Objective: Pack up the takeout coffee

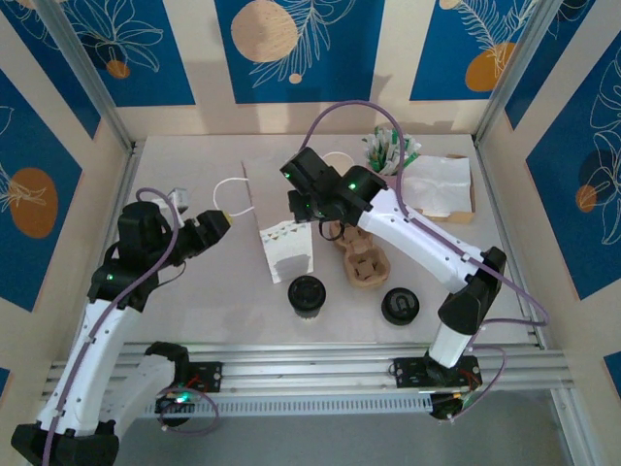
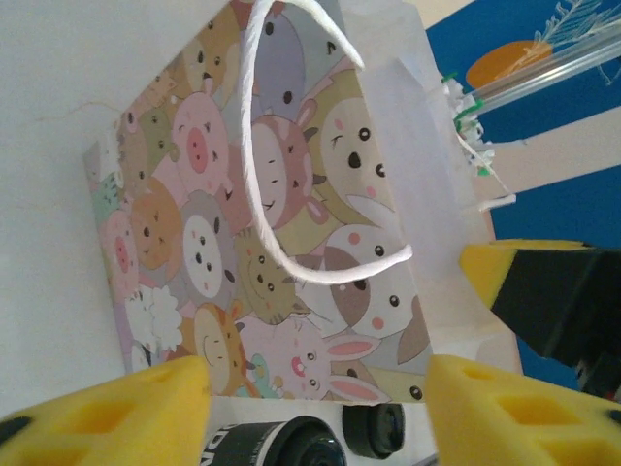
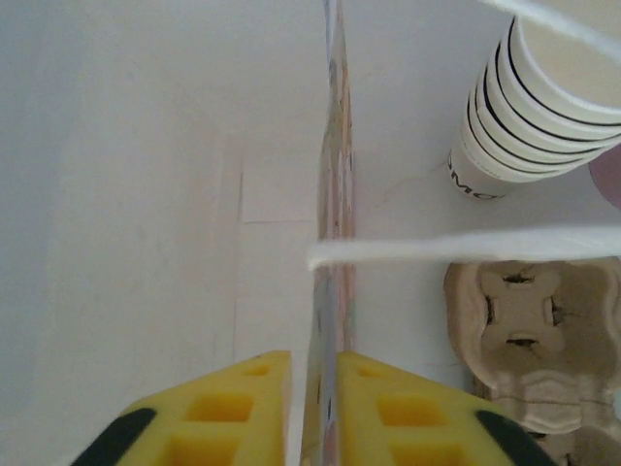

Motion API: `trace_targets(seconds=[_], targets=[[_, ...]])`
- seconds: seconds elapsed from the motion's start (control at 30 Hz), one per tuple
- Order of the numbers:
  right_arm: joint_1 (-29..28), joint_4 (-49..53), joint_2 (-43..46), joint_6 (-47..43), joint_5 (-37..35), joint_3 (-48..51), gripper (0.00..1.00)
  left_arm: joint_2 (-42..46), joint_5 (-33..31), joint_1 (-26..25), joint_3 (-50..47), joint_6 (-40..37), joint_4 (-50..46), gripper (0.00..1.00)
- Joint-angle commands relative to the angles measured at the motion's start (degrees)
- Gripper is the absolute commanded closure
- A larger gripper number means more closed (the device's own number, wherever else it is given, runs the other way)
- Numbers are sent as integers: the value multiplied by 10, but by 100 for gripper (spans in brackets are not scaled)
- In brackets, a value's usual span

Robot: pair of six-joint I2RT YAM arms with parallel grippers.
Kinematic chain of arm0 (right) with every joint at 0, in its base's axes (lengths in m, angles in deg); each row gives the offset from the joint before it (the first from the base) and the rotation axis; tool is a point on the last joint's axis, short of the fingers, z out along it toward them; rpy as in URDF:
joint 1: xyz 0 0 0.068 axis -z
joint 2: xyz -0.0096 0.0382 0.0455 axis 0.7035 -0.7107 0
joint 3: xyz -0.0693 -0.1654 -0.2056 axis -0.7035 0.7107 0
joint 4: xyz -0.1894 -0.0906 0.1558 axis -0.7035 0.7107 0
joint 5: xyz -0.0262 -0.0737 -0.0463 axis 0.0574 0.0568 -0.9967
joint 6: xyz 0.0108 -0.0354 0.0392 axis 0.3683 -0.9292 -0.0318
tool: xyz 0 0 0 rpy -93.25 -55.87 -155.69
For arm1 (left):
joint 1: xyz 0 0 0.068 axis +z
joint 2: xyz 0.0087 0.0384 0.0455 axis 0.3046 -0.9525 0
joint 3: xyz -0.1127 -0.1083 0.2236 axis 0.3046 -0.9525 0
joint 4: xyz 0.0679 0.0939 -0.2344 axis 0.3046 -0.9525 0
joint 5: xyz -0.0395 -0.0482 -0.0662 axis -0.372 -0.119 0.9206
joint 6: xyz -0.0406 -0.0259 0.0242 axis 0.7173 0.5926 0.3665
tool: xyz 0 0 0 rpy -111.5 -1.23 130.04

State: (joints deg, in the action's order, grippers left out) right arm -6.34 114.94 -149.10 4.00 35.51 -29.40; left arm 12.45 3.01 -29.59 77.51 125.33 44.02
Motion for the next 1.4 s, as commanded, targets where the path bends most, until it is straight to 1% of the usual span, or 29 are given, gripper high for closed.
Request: trace_targets(seconds=[0.0,0.03,0.1,0.23,0.3,0.33,0.4,0.47,0.53,0.6,0.67,0.7,0.77,0.8,0.9,0.97,1.0,1.03,1.07,1.1,1.13,1.17,1.27,1.33,1.37], targets=[[0,11,14,4,-26,-12,61,12,-36,6,33,-46,-29,33],[0,10,19,-1,-28,-13,53,14,-43,6,34,-57,-31,31],[0,6,33,-12,-33,-14,44,15,-59,5,37,-74,-34,29],[-1,-26,84,-52,-46,9,41,15,-109,5,46,-94,-44,28],[-5,-73,125,-88,-50,46,40,24,-137,5,38,-92,-32,27],[-7,-95,151,-104,-51,69,37,31,-145,5,31,-90,-20,27],[-10,-136,201,-128,-47,108,34,42,-168,6,22,-93,-4,26],[-9,-177,255,-146,-45,157,22,46,-205,5,21,-100,-7,23],[2,-208,309,-155,-32,215,9,46,-241,5,16,-105,-9,17],[24,-208,346,-152,-14,265,1,45,-270,7,2,-102,-4,10],[51,-181,370,-121,-12,300,0,37,-271,11,-11,-105,5,1],[68,-162,379,-102,-10,314,0,29,-267,13,-15,-100,6,0],[97,-125,391,-57,-16,337,0,10,-249,22,-22,-92,11,0],[110,-113,397,-39,-15,355,1,-1,-230,31,-28,-94,18,0],[123,-121,411,-26,17,421,0,-30,-186,64,-43,-95,27,0],[125,-122,412,-13,19,455,5,-41,-155,95,-55,-89,32,0],[128,-122,411,-7,19,471,10,-42,-127,114,-65,-78,40,0],[133,-122,408,1,21,485,19,-41,-91,130,-77,-74,56,0],[137,-123,404,6,29,495,26,-40,-72,139,-87,-73,67,0],[144,-124,394,5,42,503,32,-39,-70,141,-92,-72,67,0],[148,-125,384,2,52,510,35,-42,-73,141,-95,-73,65,0],[150,-127,374,2,54,514,36,-46,-72,143,-97,-69,61,0],[153,-143,343,-10,53,527,40,-76,-33,147,-107,-50,70,0],[155,-158,321,-27,60,529,60,-110,12,147,-108,-46,76,0],[156,-164,311,-35,65,528,64,-125,35,146,-105,-49,77,0]])
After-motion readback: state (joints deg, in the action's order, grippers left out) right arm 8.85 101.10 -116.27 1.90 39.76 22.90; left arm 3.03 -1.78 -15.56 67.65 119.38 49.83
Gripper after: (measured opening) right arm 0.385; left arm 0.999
